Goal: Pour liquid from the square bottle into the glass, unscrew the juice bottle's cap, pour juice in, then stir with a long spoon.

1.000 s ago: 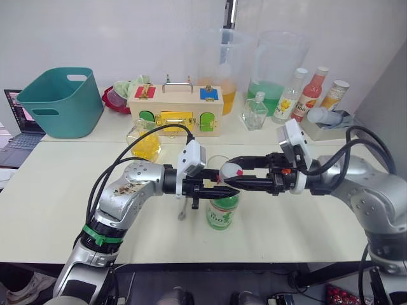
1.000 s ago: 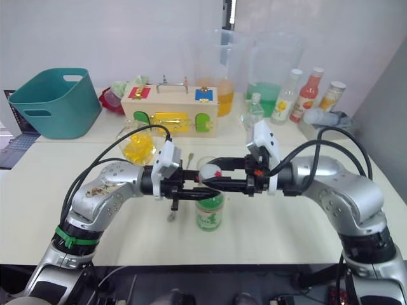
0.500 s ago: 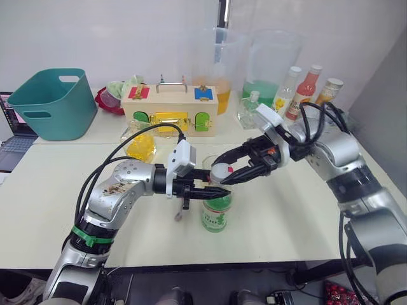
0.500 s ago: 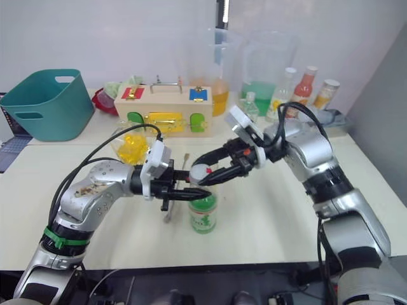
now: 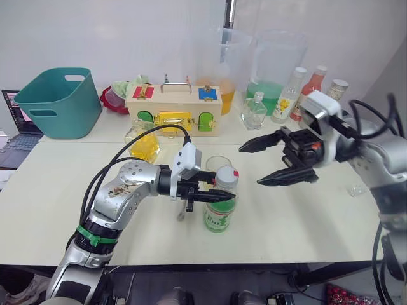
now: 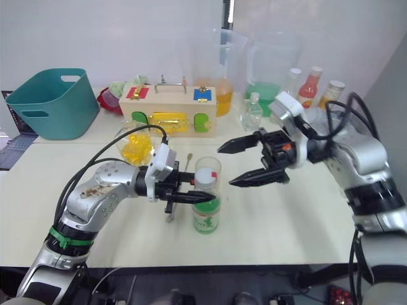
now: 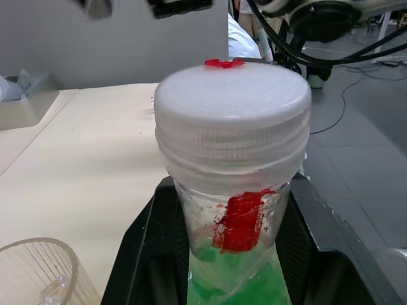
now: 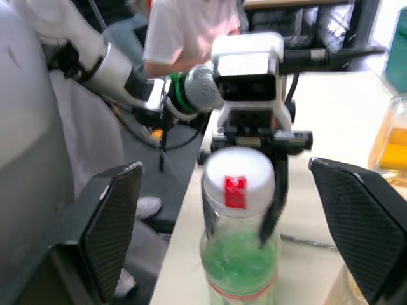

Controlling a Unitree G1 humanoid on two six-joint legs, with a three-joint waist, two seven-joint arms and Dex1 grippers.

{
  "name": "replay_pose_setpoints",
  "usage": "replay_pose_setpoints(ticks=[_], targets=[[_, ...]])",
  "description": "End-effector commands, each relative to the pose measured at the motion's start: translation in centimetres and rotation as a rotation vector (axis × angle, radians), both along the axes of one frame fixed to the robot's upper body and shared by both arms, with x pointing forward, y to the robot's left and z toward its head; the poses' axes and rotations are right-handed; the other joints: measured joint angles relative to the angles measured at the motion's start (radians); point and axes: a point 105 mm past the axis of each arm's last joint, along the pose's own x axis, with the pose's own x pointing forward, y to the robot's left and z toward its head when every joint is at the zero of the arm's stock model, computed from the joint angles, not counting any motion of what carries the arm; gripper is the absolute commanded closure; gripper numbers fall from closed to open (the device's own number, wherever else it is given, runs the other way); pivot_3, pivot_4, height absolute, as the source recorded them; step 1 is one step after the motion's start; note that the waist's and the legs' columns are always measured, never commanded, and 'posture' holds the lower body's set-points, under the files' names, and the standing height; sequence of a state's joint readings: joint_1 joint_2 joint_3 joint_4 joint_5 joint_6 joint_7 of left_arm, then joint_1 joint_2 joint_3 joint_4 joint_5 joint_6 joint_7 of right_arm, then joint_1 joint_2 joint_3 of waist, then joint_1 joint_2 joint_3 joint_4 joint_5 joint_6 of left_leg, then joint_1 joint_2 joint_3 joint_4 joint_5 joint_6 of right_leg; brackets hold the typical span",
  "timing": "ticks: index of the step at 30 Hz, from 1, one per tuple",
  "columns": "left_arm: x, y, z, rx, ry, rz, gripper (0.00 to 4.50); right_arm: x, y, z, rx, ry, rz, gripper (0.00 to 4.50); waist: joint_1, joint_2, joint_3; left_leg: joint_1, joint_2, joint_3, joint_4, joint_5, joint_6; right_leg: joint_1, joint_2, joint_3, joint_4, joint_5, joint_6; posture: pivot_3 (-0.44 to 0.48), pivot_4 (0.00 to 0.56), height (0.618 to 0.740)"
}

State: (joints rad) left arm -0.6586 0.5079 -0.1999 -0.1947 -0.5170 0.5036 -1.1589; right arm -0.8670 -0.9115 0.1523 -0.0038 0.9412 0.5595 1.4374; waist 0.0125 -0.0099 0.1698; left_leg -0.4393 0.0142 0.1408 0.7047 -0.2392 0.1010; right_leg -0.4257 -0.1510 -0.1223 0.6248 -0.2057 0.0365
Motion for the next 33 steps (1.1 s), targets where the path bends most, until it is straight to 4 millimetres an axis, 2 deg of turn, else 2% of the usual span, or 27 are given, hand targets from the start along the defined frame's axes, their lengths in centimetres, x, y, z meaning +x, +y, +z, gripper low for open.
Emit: replay_pose_setpoints(ticks=[1,5,9,16,26,29,33], targets=[[-0.2,-0.6,-0.4,0.002,0.023,-0.015,3.17,-1.2,1.0,0.9,0.076,-0.100,-0.153,0.02,0.000,0.000,0.000,0.000,0.000,0.000,0.000,-0.001,-0.002,0.000,0.000,0.000,0.000,0.000,0.000,0.000,0.150,0.733],[-0.1,-0.6,-0.4,-0.007,0.032,-0.011,3.17,-1.4,1.3,0.5,0.100,-0.102,-0.252,0.02,0.006,0.000,0.000,0.000,-0.001,0.000,0.000,-0.002,-0.004,0.001,-0.001,0.000,-0.001,0.000,0.000,0.000,0.150,0.733],[-0.1,-1.0,-0.4,-0.033,0.041,-0.013,3.17,-2.1,2.3,-0.4,0.103,-0.119,-0.530,0.02,0.016,0.000,0.000,0.000,-0.001,0.000,0.000,-0.002,-0.004,0.001,-0.001,0.000,-0.002,0.000,0.000,0.000,0.150,0.733],[-0.1,-1.8,-0.1,-0.053,0.054,-0.023,3.17,-3.3,3.6,-1.9,0.095,-0.073,-0.660,0.02,0.027,0.000,0.000,0.000,-0.001,0.000,0.000,-0.002,-0.003,0.002,0.000,0.000,-0.003,0.000,0.000,0.000,0.150,0.733],[0.2,-2.1,-0.5,-0.036,0.065,-0.026,3.17,-2.8,3.4,-2.3,0.137,-0.016,-0.809,0.02,0.029,0.000,0.000,0.000,-0.001,0.001,0.000,0.000,0.002,0.003,0.002,0.001,-0.004,0.000,0.001,0.000,0.150,0.733],[0.2,-2.1,-0.5,-0.034,0.064,-0.027,3.17,-2.8,3.4,-2.5,0.138,0.006,-0.826,0.84,0.030,0.000,0.000,0.000,-0.001,0.001,0.000,0.000,0.002,0.003,0.002,0.001,-0.004,0.000,0.001,0.000,0.150,0.733],[0.3,-2.0,-0.6,-0.032,0.058,-0.025,3.17,-3.0,3.6,-2.6,0.145,0.030,-0.816,2.16,0.030,0.000,0.000,0.000,-0.001,0.001,0.000,0.000,0.002,0.003,0.002,0.001,-0.005,0.000,0.001,0.000,0.150,0.733]])
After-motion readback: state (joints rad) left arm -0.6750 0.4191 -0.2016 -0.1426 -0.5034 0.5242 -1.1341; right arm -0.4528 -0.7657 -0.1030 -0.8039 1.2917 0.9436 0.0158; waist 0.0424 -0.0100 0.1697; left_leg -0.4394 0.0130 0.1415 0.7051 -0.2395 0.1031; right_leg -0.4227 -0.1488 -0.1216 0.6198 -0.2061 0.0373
